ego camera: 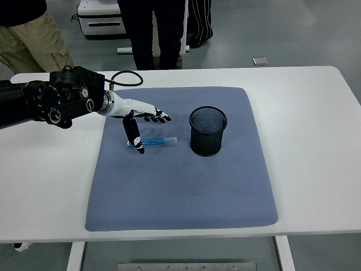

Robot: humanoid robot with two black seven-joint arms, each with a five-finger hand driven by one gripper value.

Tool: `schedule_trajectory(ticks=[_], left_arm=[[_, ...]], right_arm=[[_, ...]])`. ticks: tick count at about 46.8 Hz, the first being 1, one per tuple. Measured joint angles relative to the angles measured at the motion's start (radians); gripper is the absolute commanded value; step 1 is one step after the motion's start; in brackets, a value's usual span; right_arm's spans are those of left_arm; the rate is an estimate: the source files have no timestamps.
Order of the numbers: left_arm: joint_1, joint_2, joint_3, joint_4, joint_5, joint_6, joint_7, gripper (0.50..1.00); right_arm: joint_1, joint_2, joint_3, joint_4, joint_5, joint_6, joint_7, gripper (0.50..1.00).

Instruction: Left hand places marker in pen holder

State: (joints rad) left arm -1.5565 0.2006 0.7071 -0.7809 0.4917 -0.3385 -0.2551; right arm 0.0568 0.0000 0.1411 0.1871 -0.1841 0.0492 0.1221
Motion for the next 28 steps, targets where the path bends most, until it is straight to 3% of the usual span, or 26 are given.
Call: schedule_trajectory(ticks=[28], left_arm=[[0.001, 0.0, -0.004, -0.018, 0.006, -0.021, -0.009, 1.0]], right_arm=[[0.0, 0.0, 0.0, 0.0, 0.0, 0.0, 0.0, 1.0]])
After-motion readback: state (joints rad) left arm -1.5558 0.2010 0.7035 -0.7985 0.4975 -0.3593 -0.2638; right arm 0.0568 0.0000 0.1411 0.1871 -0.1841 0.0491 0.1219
